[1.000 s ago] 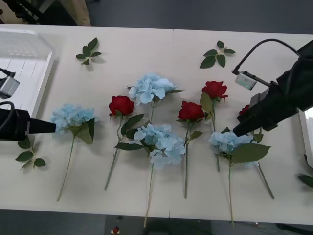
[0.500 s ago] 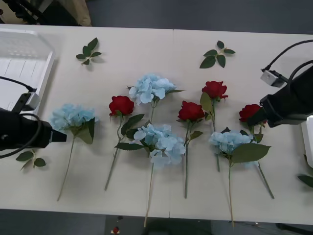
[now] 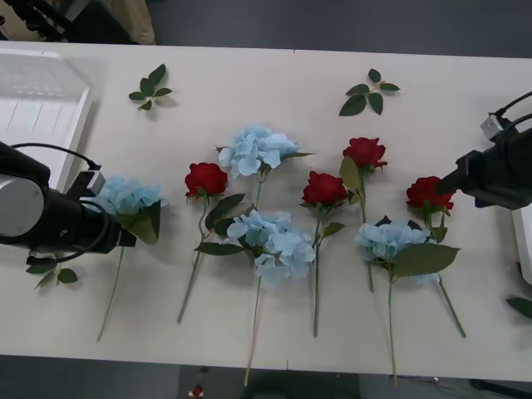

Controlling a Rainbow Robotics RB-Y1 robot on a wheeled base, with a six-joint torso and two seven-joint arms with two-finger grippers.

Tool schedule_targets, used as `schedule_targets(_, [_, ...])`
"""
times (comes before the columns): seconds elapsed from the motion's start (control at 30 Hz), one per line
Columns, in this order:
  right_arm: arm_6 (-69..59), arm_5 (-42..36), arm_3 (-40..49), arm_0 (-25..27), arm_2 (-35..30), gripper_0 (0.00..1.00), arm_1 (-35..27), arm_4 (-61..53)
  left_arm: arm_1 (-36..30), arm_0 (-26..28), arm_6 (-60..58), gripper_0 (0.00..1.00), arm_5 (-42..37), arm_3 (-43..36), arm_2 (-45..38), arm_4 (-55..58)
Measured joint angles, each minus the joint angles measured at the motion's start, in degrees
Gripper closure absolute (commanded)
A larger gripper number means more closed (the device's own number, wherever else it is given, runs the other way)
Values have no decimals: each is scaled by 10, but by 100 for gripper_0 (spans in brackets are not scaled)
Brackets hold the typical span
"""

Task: Put the red flowers into the right box and the blue flowers into the left box

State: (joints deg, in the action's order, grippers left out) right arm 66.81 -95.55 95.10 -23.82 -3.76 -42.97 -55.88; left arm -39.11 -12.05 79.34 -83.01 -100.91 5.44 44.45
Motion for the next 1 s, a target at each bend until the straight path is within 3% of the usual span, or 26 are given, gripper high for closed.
schedule_targets(0.17, [1,47,-20,0,46,21,-2,15,0,-22,1,0,10,46,30,-7])
schedule_targets(0.4, [1,139,-28,4,163,21,-31,26,0,-62,35,0,55,115,90,-10])
schedule_targets(0.53, [1,164,-28,14,183,22,-33,31,0,-74,35,8,72,141,113,-10])
schedule_targets(0.6, [1,172,-28,19,186,21,-33,33,1,-75,35,32,83,151,118,-11])
schedule_targets(0.63, [1,172,-28,21,187,21,-33,38,0,-75,35,55,87,153,118,-13])
schedule_targets(0.67, [1,173,-29,21,189,22,-33,43,0,-75,35,84,89,154,117,-17])
schedule_targets(0.7, [1,176,-29,21,192,21,-33,46,0,-75,35,99,89,155,117,-20])
schedule_targets(1.0, [2,234,-60,21,221,22,-33,51,0,-76,35,100,89,156,117,-21])
